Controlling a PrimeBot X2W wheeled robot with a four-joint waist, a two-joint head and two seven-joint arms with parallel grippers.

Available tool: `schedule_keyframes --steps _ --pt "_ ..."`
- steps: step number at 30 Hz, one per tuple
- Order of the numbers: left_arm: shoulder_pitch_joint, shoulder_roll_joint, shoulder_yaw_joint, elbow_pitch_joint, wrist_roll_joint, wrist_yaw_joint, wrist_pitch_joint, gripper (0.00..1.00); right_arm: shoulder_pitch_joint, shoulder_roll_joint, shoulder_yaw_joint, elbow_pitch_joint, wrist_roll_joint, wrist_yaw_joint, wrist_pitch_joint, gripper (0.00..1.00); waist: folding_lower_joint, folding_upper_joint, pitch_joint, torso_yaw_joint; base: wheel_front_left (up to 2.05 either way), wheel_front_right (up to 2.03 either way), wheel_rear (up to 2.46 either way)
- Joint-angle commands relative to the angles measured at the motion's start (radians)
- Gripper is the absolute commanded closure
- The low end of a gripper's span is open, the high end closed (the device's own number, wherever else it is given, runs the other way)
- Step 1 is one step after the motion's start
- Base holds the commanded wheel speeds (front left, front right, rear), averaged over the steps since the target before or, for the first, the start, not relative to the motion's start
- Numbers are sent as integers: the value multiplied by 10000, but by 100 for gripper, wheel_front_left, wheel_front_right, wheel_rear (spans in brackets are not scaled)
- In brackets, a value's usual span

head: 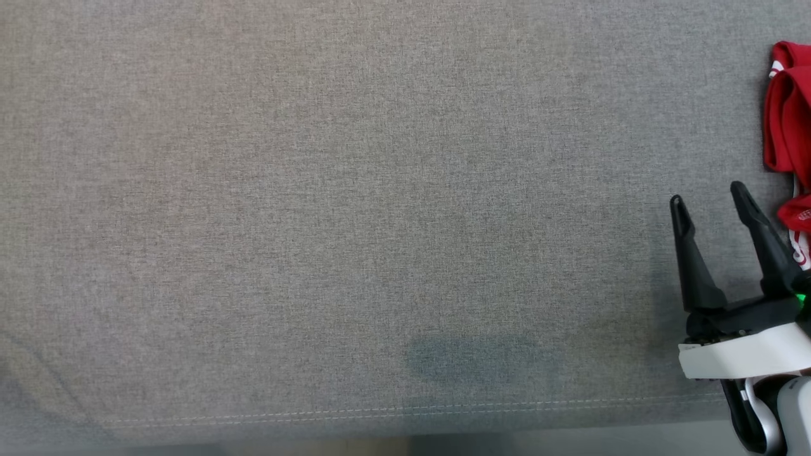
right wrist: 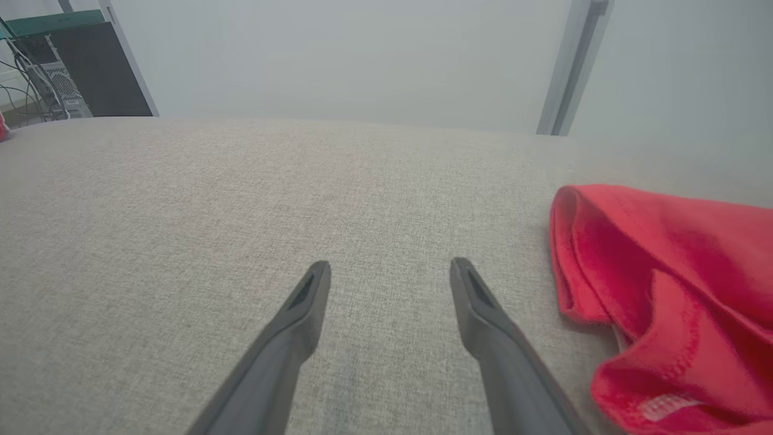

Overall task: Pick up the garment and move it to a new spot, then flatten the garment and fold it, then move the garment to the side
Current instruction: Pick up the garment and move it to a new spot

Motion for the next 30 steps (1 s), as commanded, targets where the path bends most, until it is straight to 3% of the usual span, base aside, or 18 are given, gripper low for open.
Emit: schedule_keyframes --steps 1,9,14,18,25,30 --pt "-368 782 132 -262 84 82 -186 100 16 -108 126 -259 -38 0 -3 0 0 0 -43 33 0 0 0" --pt "-1246 838 -684 -1746 929 213 -1314 100 230 33 -19 -225 12 0 -12 0 0 0 -675 387 0 0 0" --pt "-1193 252 -1092 -3485 945 86 -1830 100 246 186 31 -94 75 0 -61 0 0 0 -1254 526 0 0 0" --pt "76 -389 -1310 -5545 616 18 -2105 100 320 385 1 83 125 0 -162 0 0 0 -1724 475 0 0 0" --pt "3871 -1723 -2198 -9968 484 830 -1304 100 543 632 -160 307 188 0 -309 0 0 0 -2209 118 0 0 0" --pt "5983 -2996 -3386 -11844 588 1712 -615 100 582 744 -374 394 213 0 -409 0 0 0 -2341 -263 0 0 0"
